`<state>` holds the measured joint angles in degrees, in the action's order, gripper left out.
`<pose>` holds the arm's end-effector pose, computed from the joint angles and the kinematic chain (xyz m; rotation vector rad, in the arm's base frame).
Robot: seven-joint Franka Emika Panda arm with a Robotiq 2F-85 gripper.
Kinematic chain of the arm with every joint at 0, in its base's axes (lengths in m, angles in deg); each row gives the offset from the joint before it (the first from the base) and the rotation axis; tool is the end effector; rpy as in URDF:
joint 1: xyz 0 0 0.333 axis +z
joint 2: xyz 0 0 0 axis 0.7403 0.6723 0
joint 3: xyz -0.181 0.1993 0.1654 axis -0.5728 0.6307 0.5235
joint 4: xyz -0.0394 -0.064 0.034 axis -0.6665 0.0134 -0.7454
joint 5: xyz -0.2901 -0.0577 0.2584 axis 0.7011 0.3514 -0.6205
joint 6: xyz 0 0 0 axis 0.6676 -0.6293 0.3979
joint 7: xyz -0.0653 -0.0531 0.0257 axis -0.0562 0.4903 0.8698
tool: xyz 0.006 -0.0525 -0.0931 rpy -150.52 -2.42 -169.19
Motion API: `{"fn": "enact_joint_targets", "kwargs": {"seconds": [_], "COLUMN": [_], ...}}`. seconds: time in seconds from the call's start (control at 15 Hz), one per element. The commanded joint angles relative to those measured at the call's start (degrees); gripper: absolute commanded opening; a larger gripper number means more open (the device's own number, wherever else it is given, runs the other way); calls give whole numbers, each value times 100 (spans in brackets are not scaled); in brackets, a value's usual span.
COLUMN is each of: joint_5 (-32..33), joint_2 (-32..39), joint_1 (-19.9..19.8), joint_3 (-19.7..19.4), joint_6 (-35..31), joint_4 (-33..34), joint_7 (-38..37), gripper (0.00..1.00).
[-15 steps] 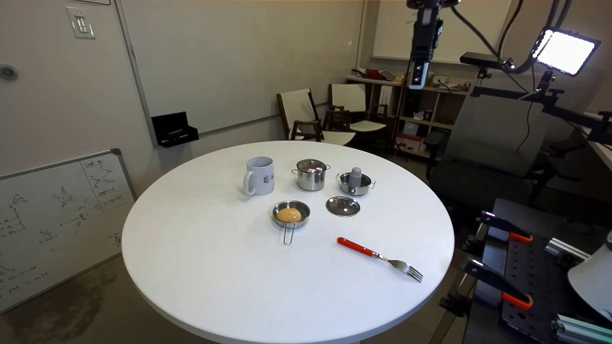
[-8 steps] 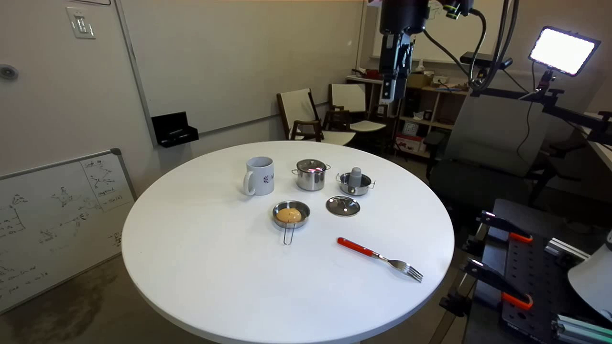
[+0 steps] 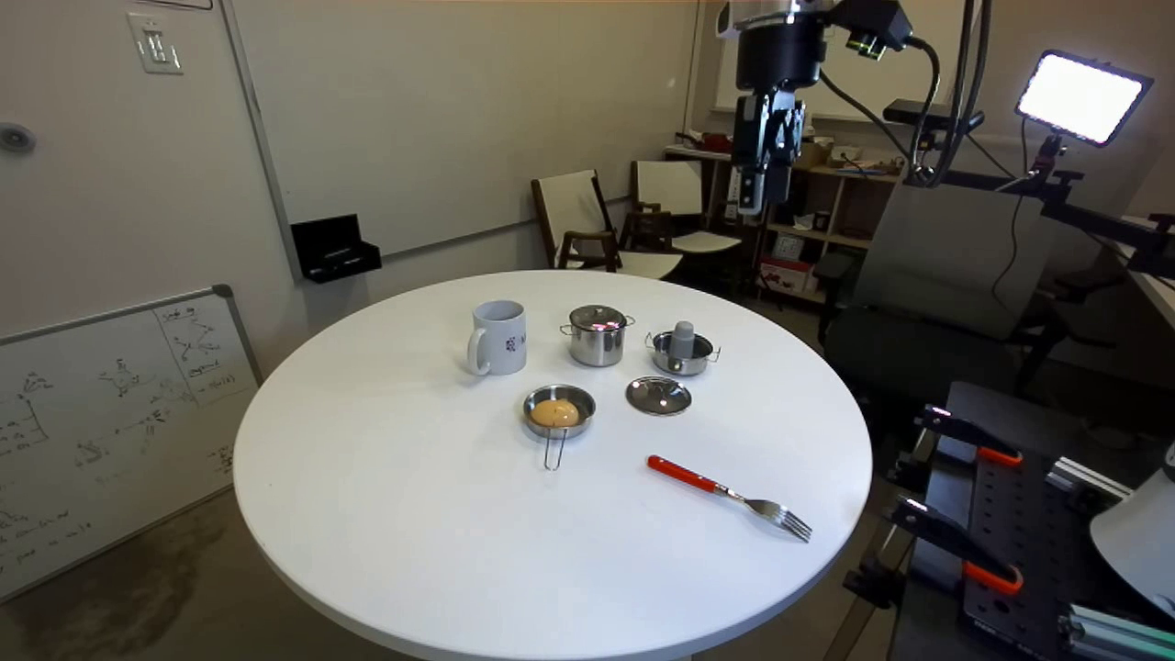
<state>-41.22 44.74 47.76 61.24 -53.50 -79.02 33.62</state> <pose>0.4445 0.0015 0.3918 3.1351 0.0703 -0.1511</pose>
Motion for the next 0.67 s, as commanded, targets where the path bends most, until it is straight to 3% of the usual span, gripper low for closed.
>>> {"fn": "enact_joint_targets", "kwargs": {"seconds": [0.0,0.33,0.6], "joint_5": [132,56,-250], "joint_2": [398,1021,1668], "joint_1": [-272,-540,-622], "joint_3": [-240,-572,-698], "joint_6": [-685,-1822,-2283], "joint_4": [-147,-110,130], "joint_7": [-130,136,529], "gripper": [100,100,100]}}
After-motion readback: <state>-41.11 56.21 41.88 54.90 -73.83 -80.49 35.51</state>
